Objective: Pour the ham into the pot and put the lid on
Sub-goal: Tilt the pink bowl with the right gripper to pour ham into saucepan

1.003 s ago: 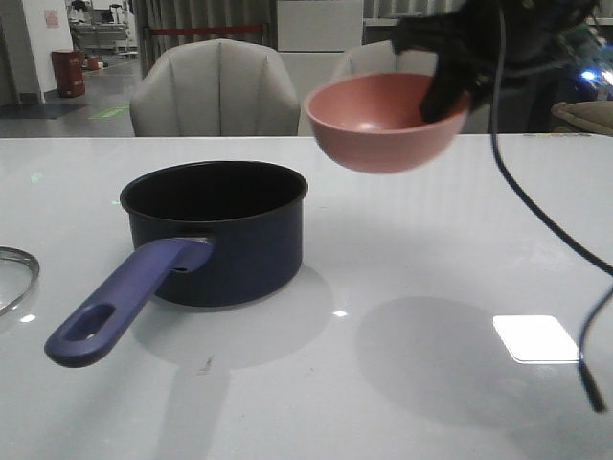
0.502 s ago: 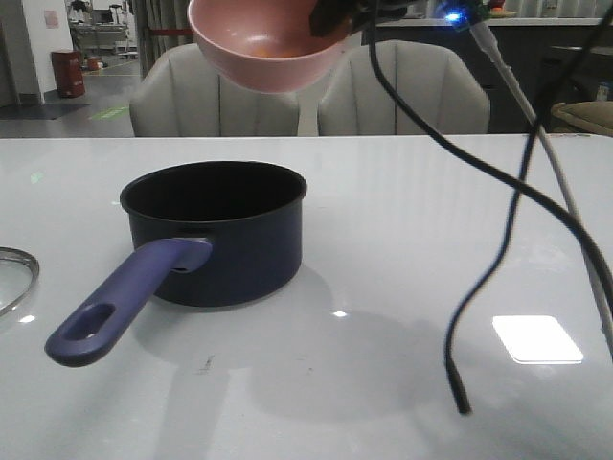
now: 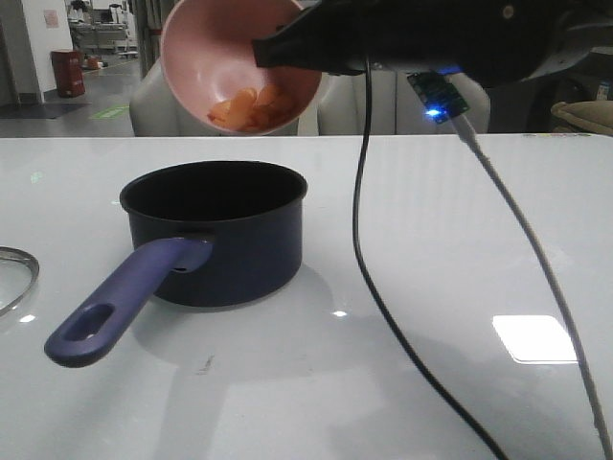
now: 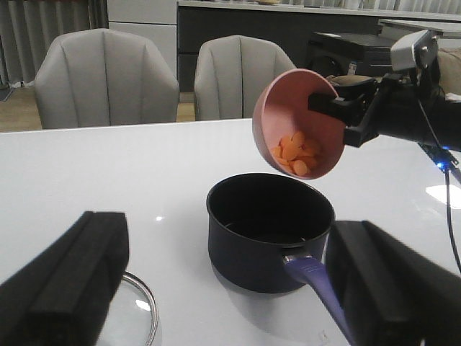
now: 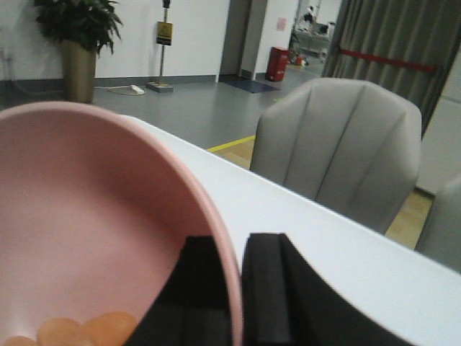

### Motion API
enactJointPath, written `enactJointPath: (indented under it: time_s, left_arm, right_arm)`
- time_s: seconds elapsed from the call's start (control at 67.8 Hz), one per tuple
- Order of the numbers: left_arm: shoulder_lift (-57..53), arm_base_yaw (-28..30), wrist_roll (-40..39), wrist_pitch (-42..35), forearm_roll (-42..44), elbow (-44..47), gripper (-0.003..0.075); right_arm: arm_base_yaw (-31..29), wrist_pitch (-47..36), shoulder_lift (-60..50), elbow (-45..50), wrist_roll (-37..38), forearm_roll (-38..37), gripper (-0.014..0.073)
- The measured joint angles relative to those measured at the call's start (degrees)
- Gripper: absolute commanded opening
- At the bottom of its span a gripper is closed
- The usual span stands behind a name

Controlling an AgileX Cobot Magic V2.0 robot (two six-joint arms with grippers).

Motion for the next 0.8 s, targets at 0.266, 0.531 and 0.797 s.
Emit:
enactJointPath:
  time_s: [0.266,0.531,0.797]
  left_arm:
    - [0.0,0.0,0.0,0.0,0.0,0.0,0.0603]
    - [0.0,0.0,0.0,0.0,0.0,0.0,0.0603]
    - [0.0,0.0,0.0,0.0,0.0,0.04,0.0603]
  right_arm:
    - [1.85,-10.21,3.66,0.0,-21.5,-1.74,0.0132]
    - [4.22,-19.85,9.67,0.0,-49.9,-0.26,0.0132]
    - [4.62,-21.28,10.2,0.0,-54.4,-0.03,0.0132]
